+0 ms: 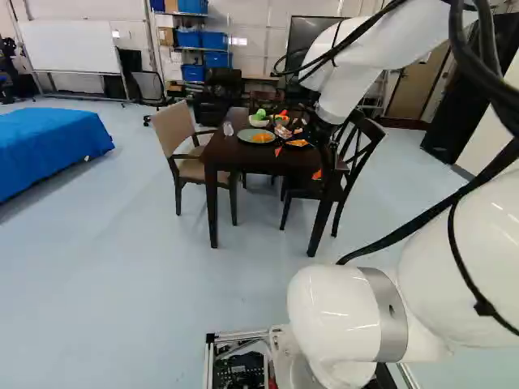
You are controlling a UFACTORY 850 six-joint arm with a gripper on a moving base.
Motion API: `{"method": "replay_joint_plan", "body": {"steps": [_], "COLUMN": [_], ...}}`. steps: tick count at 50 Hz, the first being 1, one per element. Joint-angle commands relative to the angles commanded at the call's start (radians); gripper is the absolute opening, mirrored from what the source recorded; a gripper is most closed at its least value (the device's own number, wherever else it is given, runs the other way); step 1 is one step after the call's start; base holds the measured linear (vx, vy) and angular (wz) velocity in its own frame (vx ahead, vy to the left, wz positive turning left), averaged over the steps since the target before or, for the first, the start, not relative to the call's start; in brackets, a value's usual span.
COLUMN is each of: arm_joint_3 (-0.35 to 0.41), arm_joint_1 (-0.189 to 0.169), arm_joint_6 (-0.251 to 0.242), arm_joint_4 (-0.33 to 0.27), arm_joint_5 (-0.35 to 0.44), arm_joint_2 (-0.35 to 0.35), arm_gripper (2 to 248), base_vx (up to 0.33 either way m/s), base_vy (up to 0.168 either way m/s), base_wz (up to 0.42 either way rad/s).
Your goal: Move the croissant to the empty plate
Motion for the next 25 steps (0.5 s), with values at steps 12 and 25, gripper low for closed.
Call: {"method": "replay_joint_plan", "body": {"steps": [12,25], "arm_joint_3": [0.015,0.038], "arm_joint_1": [0.004,0.01], "arm_joint_6": [-0.006,-0.014], "arm_joint_4": [-0.007,-0.018], "arm_joint_5": [0.035,0.09], "arm_joint_2": [0.0,-0.001], "arm_gripper": [247,247], "base_vx": [0.0,0.0], "base_vy": [0.0,0.0], "base_wz": [0.0,0.0]}}
